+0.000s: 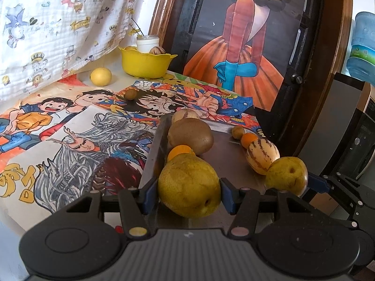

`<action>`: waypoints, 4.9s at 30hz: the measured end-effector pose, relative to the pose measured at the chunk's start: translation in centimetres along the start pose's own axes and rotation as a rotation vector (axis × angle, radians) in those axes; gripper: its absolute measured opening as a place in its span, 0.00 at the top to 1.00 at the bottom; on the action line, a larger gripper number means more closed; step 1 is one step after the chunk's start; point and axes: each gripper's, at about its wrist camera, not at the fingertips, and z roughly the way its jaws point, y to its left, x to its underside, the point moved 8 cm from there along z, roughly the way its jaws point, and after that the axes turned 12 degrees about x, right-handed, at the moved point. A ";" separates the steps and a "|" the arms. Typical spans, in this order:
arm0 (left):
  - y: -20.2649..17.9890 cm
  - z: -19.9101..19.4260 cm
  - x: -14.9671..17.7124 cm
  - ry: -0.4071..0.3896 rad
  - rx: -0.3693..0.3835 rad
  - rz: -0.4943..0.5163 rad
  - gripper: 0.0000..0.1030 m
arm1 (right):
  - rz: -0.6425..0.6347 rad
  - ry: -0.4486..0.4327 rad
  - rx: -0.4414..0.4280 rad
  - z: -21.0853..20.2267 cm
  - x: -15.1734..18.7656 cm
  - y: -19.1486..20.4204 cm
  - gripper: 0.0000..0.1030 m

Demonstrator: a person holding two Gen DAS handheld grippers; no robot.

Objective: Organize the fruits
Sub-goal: 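Lower both pears onto the tray and open both tools, then withdraw both open tools from the tray, then reach the left tool toward the lemon while the right tool reaches a small brown fruit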

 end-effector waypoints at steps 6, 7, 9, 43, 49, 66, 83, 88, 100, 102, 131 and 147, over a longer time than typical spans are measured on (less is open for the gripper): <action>0.0 -0.2 0.1 0.001 0.006 -0.002 0.42 | -0.001 0.013 -0.017 -0.6 0.5 0.5 0.41; -0.1 -0.2 0.2 0.002 0.007 -0.002 0.42 | -0.004 0.014 -0.021 -0.8 0.6 0.6 0.40; -0.1 -0.3 0.2 0.004 0.008 -0.003 0.42 | -0.008 0.010 -0.027 -1.0 0.6 0.8 0.39; 0.3 -9.0 1.2 -0.072 -0.038 0.116 0.00 | 0.206 0.185 -0.122 -7.6 -1.2 1.3 0.01; 0.4 -10.1 3.3 -0.004 -0.054 0.156 0.00 | 0.216 0.290 -0.106 -8.1 -0.4 1.5 0.01; 2.3 -13.0 4.9 0.035 -0.136 0.084 0.00 | 0.163 0.460 -0.161 -8.8 0.6 4.3 0.01; 5.3 -15.0 3.6 -0.021 -0.255 0.011 0.00 | 0.129 0.413 -0.277 -8.2 -2.9 6.6 0.01; 6.7 -15.2 2.5 -0.042 -0.295 -0.011 0.00 | 0.114 0.383 -0.306 -7.5 -4.8 7.3 0.01; 9.6 -13.2 -2.2 -0.022 -0.390 0.012 0.00 | 0.039 0.291 -0.285 -4.1 -8.9 6.3 0.01; 9.6 -12.9 -3.0 -0.021 -0.390 0.016 0.00 | 0.029 0.278 -0.288 -3.5 -9.6 5.8 0.01; 15.8 1.0 -16.5 -0.007 -0.289 0.254 0.00 | -0.316 0.125 -0.368 17.3 -16.1 3.7 0.01; 23.9 16.2 -21.3 0.014 -0.266 0.241 0.00 | -0.458 0.262 -0.501 30.7 -12.7 11.3 0.21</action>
